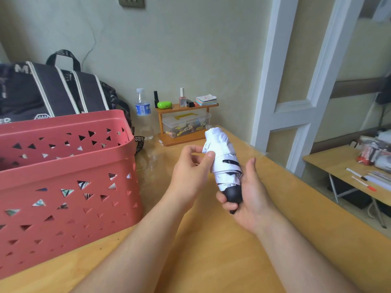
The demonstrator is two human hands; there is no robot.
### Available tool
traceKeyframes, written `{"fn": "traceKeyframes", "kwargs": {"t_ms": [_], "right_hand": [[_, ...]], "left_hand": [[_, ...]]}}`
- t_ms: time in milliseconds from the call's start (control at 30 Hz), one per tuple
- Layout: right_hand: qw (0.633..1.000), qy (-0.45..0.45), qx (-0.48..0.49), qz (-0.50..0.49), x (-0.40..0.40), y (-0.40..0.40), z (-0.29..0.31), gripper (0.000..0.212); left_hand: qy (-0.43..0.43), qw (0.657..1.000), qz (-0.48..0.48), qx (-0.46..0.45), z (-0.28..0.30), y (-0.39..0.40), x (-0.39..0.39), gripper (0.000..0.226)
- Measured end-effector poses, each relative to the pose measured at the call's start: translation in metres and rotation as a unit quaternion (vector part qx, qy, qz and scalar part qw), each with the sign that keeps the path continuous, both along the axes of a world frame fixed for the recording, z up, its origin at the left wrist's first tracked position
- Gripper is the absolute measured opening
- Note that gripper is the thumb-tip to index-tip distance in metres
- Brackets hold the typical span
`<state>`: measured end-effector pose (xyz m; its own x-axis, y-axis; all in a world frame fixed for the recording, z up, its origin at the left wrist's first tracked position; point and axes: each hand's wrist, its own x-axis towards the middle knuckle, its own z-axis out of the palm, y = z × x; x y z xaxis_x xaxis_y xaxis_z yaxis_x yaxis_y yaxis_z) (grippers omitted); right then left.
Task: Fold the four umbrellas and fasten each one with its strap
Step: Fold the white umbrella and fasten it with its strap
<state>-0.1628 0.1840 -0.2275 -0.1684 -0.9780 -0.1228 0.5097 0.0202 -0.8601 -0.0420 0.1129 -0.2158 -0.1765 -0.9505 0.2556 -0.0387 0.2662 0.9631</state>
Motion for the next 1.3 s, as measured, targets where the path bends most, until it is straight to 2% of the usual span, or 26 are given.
{"fn": "traceKeyframes", "kwargs": {"t_ms": [67, 133, 200, 267, 400, 500, 600, 700, 867, 967, 1033, 1133, 1200, 1300], "right_hand": [[0.999, 0.031, 0.012, -0.026, 0.002, -0.002, -0.003, 0.057], [0.996, 0.081, -0.004, -0.041, 0.006, -0.002, -0.006, 0.039], [0.991, 0.12, -0.036, -0.054, 0.007, -0.003, -0.009, 0.025], [0.984, 0.147, -0.058, -0.083, 0.006, -0.002, -0.01, 0.02], [0.973, 0.183, -0.096, -0.107, 0.007, -0.001, -0.01, 0.031], [0.973, 0.176, -0.112, -0.102, 0.008, 0.001, -0.009, 0.032], [0.977, 0.167, -0.084, -0.102, 0.008, -0.002, -0.012, 0.054], [0.983, 0.133, -0.055, -0.111, 0.006, -0.006, -0.014, 0.07], [0.985, 0.087, -0.059, -0.138, 0.001, -0.006, -0.011, 0.058], [0.986, 0.095, -0.064, -0.123, -0.001, -0.005, -0.012, 0.061], [0.988, 0.096, -0.067, -0.1, -0.002, -0.005, -0.011, 0.066], [0.988, 0.118, -0.078, -0.067, -0.001, -0.004, -0.01, 0.068], [0.985, 0.138, -0.094, -0.046, 0.002, -0.002, -0.012, 0.059], [0.983, 0.148, -0.101, -0.035, 0.004, -0.001, -0.013, 0.039]], "left_hand": [[0.014, 1.0, 0.022, 0.003, -0.001, -0.001, 0.0, 0.019], [0.007, 1.0, 0.014, -0.016, 0.0, 0.0, 0.002, 0.011], [0.007, 1.0, -0.012, -0.025, 0.002, 0.005, 0.002, 0.018], [0.0, 0.999, -0.024, -0.024, 0.004, 0.008, 0.002, 0.023], [-0.03, 0.999, -0.024, -0.024, 0.004, 0.008, 0.002, 0.025], [0.003, 0.998, -0.05, 0.032, 0.003, 0.01, 0.001, 0.027], [0.064, 0.99, -0.087, 0.091, 0.002, 0.012, -0.003, 0.019], [0.064, 0.986, -0.102, 0.113, 0.004, 0.017, -0.004, 0.01], [0.018, 0.978, -0.134, 0.157, 0.011, 0.021, -0.001, 0.007], [-0.009, 0.978, -0.135, 0.16, 0.016, 0.022, 0.006, 0.008], [-0.022, 0.981, -0.13, 0.142, 0.022, 0.021, 0.013, 0.007], [0.026, 0.993, -0.093, 0.066, 0.034, 0.016, 0.023, 0.006], [0.045, 0.997, -0.056, -0.031, 0.04, 0.011, 0.026, 0.008], [0.012, 0.992, -0.046, -0.12, 0.044, 0.009, 0.026, 0.008]]}}
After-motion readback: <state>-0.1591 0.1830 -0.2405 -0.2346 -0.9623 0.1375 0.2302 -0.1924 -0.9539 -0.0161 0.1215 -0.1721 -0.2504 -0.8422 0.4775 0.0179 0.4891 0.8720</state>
